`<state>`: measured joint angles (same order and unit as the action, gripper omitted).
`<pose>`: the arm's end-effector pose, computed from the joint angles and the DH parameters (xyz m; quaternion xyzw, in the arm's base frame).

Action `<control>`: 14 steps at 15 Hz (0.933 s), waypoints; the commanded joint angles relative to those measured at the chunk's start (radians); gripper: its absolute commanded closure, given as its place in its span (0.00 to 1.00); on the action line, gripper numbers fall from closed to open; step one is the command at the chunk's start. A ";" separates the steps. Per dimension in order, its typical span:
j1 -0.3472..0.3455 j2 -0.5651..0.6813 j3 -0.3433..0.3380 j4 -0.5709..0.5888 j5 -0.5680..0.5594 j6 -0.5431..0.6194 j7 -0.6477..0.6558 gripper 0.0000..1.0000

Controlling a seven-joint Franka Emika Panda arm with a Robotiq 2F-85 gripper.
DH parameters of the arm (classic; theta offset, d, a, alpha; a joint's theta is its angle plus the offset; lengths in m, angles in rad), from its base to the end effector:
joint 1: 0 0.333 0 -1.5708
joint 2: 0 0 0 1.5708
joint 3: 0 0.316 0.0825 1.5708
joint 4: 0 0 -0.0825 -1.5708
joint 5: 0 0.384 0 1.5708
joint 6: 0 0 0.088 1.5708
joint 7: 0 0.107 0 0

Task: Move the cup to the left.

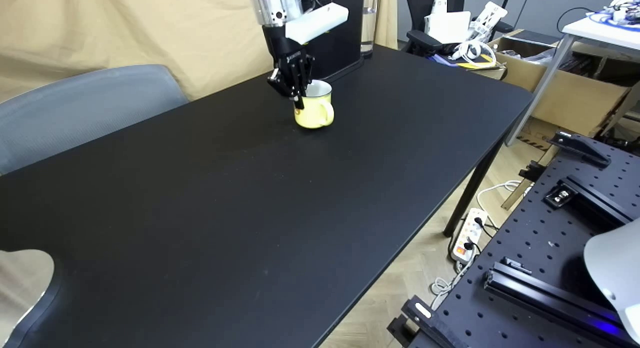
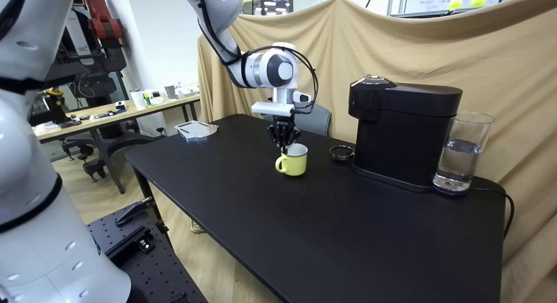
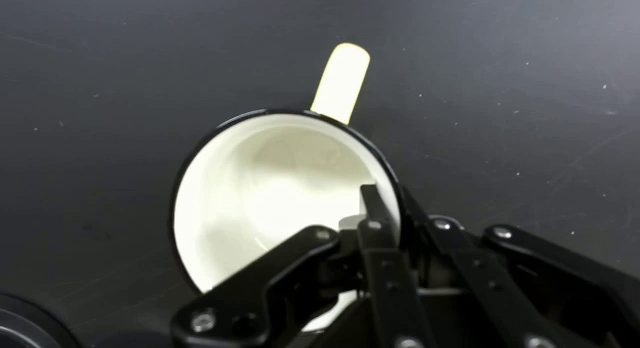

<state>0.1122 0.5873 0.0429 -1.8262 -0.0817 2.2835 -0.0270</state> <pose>0.6273 0.0947 0.2014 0.9910 0.1164 -0.0632 0.0211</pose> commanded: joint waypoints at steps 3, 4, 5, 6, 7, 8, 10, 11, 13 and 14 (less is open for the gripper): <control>0.022 0.014 -0.001 -0.002 -0.041 0.014 0.006 0.97; 0.024 0.012 -0.001 -0.003 -0.046 0.014 0.007 0.97; 0.026 0.011 -0.002 -0.002 -0.050 0.008 0.009 0.97; 0.028 0.010 -0.003 -0.002 -0.055 0.003 0.009 0.67; 0.029 0.007 -0.004 -0.005 -0.059 -0.002 0.011 0.63; 0.033 0.004 -0.008 -0.007 -0.070 -0.011 0.012 0.57; 0.034 -0.011 -0.009 -0.018 -0.079 -0.014 0.016 0.43; 0.030 -0.021 -0.005 -0.025 -0.077 -0.017 0.010 0.37; 0.026 -0.045 -0.001 -0.041 -0.077 -0.023 -0.001 0.23; 0.025 -0.058 0.000 -0.048 -0.077 -0.027 -0.006 0.17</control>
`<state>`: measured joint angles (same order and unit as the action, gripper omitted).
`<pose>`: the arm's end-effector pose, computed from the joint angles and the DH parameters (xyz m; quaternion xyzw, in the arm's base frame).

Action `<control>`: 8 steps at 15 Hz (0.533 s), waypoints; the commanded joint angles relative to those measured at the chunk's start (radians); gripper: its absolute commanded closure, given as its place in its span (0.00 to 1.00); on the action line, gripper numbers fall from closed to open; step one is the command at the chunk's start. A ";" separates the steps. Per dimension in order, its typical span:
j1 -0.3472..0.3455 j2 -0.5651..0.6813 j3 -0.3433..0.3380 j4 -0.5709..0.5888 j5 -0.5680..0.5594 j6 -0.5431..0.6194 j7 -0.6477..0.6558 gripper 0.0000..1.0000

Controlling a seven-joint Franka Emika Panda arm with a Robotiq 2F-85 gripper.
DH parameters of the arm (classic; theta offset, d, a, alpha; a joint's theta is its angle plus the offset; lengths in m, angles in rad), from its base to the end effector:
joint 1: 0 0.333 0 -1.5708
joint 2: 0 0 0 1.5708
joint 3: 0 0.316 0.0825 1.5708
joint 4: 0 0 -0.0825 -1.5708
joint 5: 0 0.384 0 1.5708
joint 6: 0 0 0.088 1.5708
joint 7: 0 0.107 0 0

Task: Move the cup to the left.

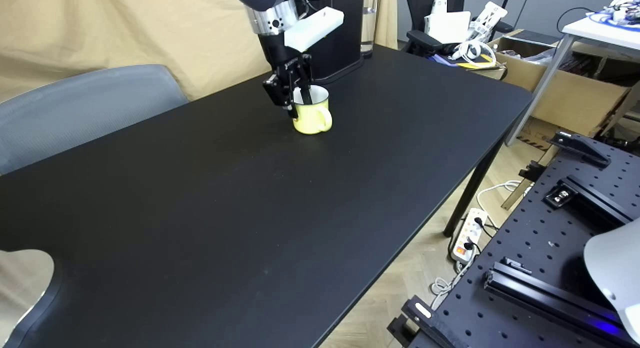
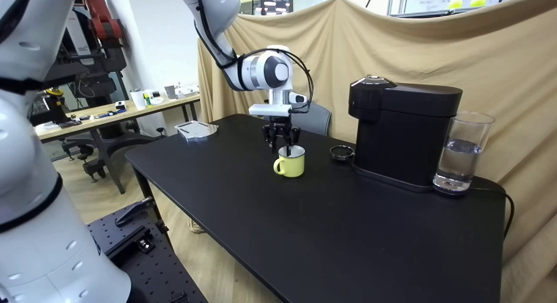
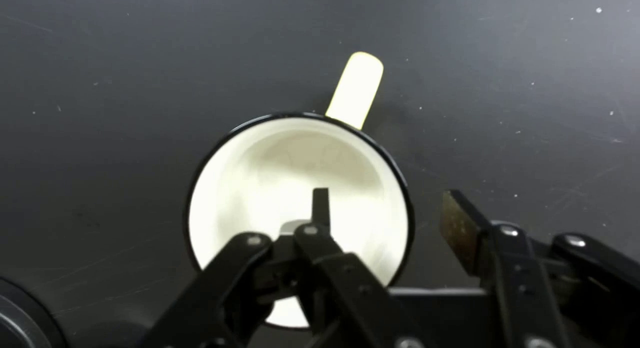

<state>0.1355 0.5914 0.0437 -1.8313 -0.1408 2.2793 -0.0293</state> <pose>0.6224 0.1079 0.1966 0.9854 0.1500 -0.0678 0.0428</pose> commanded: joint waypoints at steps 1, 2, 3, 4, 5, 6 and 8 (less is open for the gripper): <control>0.004 -0.078 -0.001 -0.046 -0.022 -0.052 -0.010 0.09; 0.004 -0.093 0.000 -0.047 -0.021 -0.089 -0.012 0.03; 0.004 -0.111 0.002 -0.043 -0.015 -0.154 -0.010 0.01; -0.001 -0.129 0.005 -0.043 -0.004 -0.212 -0.011 0.00; -0.002 -0.151 0.001 -0.050 -0.008 -0.262 -0.002 0.00; -0.007 -0.172 0.002 -0.057 -0.008 -0.296 -0.005 0.00; -0.019 -0.212 0.000 -0.071 0.003 -0.360 0.002 0.00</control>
